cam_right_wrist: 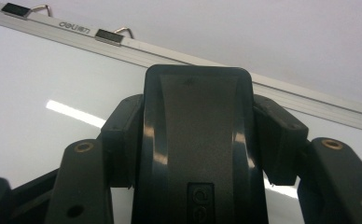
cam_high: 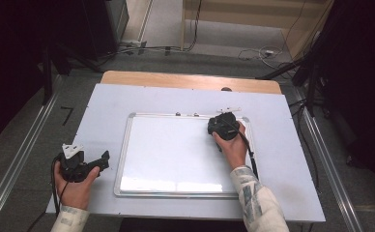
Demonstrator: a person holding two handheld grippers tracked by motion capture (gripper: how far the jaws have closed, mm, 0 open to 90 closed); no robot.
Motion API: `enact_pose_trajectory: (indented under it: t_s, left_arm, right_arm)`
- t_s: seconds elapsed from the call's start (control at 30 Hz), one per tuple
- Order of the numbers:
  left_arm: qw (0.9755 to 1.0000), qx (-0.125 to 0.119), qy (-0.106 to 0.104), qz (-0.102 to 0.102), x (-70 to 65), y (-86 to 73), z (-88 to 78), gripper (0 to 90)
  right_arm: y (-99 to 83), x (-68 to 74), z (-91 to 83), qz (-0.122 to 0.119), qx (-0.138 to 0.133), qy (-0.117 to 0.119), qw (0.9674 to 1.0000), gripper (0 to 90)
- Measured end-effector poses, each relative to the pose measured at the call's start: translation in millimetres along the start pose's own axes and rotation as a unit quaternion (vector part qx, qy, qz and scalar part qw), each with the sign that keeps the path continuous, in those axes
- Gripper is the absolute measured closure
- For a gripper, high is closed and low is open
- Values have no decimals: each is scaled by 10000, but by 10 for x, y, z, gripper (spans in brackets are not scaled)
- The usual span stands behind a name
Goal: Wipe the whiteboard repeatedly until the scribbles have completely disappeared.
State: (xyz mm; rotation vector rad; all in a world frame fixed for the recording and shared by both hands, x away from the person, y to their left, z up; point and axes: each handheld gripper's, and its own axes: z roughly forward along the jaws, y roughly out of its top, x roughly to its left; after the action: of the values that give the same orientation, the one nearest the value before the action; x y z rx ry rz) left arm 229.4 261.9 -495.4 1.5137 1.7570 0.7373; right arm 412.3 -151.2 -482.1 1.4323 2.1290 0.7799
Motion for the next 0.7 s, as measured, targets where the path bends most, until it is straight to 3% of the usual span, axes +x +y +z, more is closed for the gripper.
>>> enact_pose_trajectory:
  t_s: [0.17, 0.33, 0.7]
  left_arm:
    - [10000, 12, -8, 29, -3, -1, -1, 71]
    - [10000, 16, -10, 23, -13, -1, 3, 71]
    - [10000, 6, -16, 15, -22, 0, 8, 70]
  right_arm:
    - [-14, -29, -3, 14, 40, -45, 10000, 391]
    - [9, 28, 14, -58, 71, -76, 9999, 391]
    - [118, 433, 91, -436, 54, 145, 9989, 391]
